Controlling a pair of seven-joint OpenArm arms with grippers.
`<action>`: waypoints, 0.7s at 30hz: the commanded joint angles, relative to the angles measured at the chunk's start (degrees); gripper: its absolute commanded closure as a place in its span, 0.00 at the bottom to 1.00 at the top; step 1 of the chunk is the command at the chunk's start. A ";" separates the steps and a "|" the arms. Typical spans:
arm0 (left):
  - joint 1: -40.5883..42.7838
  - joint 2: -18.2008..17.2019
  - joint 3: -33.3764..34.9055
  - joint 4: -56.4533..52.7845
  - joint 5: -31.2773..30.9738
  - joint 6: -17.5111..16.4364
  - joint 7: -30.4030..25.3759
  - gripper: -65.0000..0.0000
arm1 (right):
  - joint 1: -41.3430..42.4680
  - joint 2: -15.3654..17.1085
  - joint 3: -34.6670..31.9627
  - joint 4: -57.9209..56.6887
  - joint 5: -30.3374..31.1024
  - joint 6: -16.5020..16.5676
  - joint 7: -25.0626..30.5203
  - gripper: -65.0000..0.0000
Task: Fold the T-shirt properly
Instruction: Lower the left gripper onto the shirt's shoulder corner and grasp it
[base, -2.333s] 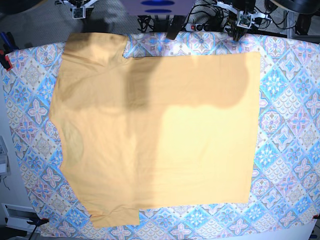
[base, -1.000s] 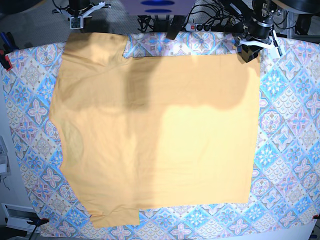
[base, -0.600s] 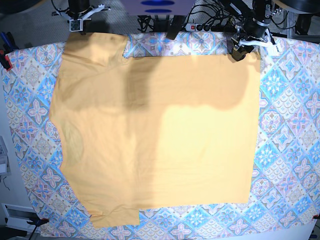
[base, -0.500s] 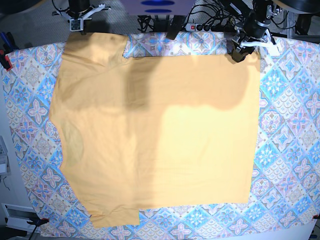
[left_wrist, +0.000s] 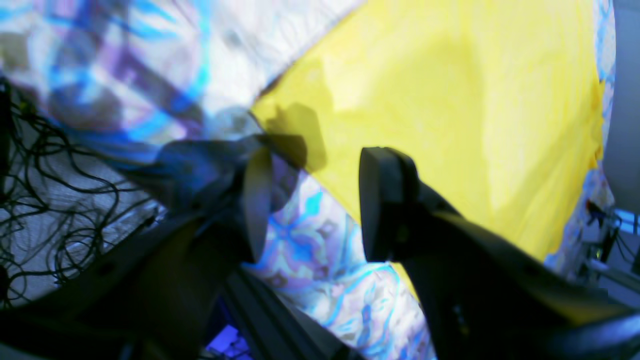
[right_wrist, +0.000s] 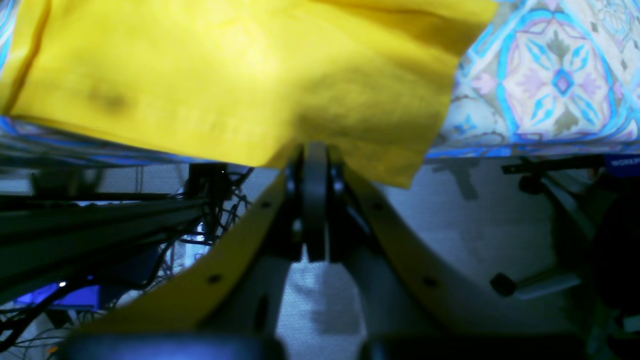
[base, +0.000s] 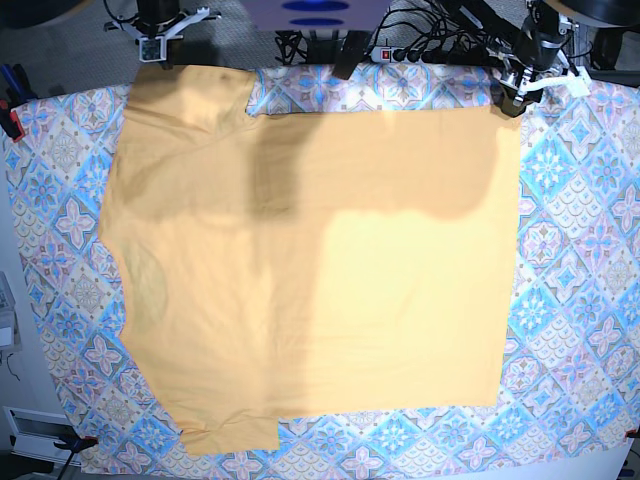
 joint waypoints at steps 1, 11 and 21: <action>0.66 -0.26 -0.57 0.11 -0.44 -0.84 -0.38 0.57 | -0.80 0.12 0.10 0.57 -0.14 -0.14 1.10 1.00; -1.45 1.85 -1.98 -1.47 -0.35 -0.84 -0.30 0.57 | -0.80 0.12 0.19 0.57 -0.14 -0.14 1.10 1.00; -4.53 1.94 -1.89 -5.69 -0.35 -0.84 1.02 0.57 | -0.80 0.12 0.10 0.57 -0.14 -0.14 1.10 1.00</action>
